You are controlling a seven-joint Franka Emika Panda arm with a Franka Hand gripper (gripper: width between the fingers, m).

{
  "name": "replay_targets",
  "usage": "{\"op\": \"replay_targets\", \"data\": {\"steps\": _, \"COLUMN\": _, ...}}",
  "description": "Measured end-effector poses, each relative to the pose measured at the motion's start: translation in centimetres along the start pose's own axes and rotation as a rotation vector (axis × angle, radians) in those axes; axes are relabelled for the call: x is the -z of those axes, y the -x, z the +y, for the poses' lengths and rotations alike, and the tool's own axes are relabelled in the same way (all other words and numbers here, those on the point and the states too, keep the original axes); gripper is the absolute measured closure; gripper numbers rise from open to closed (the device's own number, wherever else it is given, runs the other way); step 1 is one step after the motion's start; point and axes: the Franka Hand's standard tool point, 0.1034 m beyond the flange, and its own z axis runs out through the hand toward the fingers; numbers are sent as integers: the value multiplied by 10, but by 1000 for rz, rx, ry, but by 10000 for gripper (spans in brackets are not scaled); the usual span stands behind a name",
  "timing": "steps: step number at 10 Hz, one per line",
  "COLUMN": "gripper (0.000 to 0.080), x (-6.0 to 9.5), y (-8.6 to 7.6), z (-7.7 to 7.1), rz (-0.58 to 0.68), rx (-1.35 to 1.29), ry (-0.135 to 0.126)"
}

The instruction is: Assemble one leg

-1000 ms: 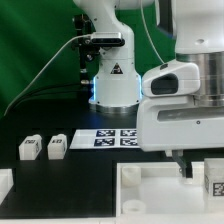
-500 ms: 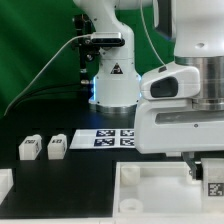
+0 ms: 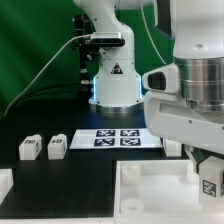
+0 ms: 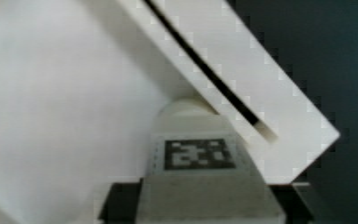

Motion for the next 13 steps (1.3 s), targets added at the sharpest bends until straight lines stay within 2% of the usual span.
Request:
{"op": "replay_targets", "data": {"steps": 2, "gripper": 509, "x": -5, "y": 6, "z": -6, "rz": -39, "rx": -513, "ry": -32}}
{"op": "replay_targets", "data": {"steps": 5, "gripper": 508, "x": -3, "y": 4, "z": -7, "rz": -51, "rx": -811, "ry": -35}}
{"op": "replay_targets", "data": {"steps": 8, "gripper": 507, "x": -1, "y": -2, "z": -3, "rz": -29, "rx": -970, "ry": -57}}
{"op": "replay_targets", "data": {"steps": 10, "gripper": 505, "x": -3, "y": -1, "z": -3, "rz": -25, "rx": -943, "ry": -51}}
{"op": "replay_targets", "data": {"steps": 11, "gripper": 280, "x": -3, "y": -1, "z": -3, "rz": -25, "rx": -942, "ry": -51}}
{"op": "replay_targets", "data": {"steps": 12, "gripper": 280, "x": -4, "y": 2, "z": -2, "rz": -24, "rx": -932, "ry": -52}}
{"op": "replay_targets", "data": {"steps": 13, "gripper": 177, "x": -7, "y": 12, "z": 5, "rz": -22, "rx": -909, "ry": -42}}
